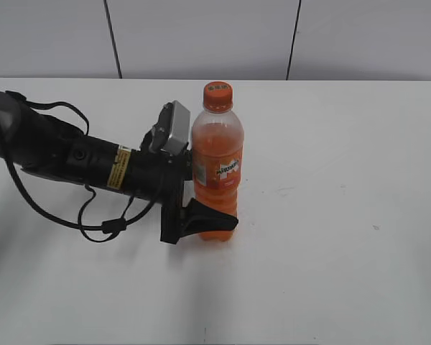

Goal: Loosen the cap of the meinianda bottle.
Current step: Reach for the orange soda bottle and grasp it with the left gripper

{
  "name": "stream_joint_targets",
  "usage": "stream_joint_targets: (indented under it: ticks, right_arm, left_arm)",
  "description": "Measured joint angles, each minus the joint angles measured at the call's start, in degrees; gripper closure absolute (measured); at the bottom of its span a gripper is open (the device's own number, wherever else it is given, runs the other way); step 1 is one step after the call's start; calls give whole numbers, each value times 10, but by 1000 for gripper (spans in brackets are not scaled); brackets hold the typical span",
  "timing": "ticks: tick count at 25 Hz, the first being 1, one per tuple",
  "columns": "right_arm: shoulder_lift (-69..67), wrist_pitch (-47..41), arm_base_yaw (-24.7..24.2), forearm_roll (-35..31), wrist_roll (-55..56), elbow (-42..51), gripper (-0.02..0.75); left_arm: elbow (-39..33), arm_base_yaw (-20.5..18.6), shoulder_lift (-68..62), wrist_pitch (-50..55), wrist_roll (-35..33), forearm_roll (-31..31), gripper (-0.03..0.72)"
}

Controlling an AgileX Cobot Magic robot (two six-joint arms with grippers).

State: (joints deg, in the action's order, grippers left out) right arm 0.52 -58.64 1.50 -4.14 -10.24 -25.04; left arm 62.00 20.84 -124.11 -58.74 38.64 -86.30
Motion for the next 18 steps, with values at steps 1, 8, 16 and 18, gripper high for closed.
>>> stream_joint_targets:
  ticks: [1, 8, 16, 18]
  right_arm:
    - [0, 0, 0, 0, 0, 0, 301]
    - [0, 0, 0, 0, 0, 0, 301]
    - [0, 0, 0, 0, 0, 0, 301]
    - [0, 0, 0, 0, 0, 0, 301]
  left_arm:
    - [0, 2, 0, 3, 0, 1, 148]
    - [0, 3, 0, 18, 0, 4, 214]
    - [0, 2, 0, 20, 0, 8, 284]
    - [0, 1, 0, 20, 0, 8, 284]
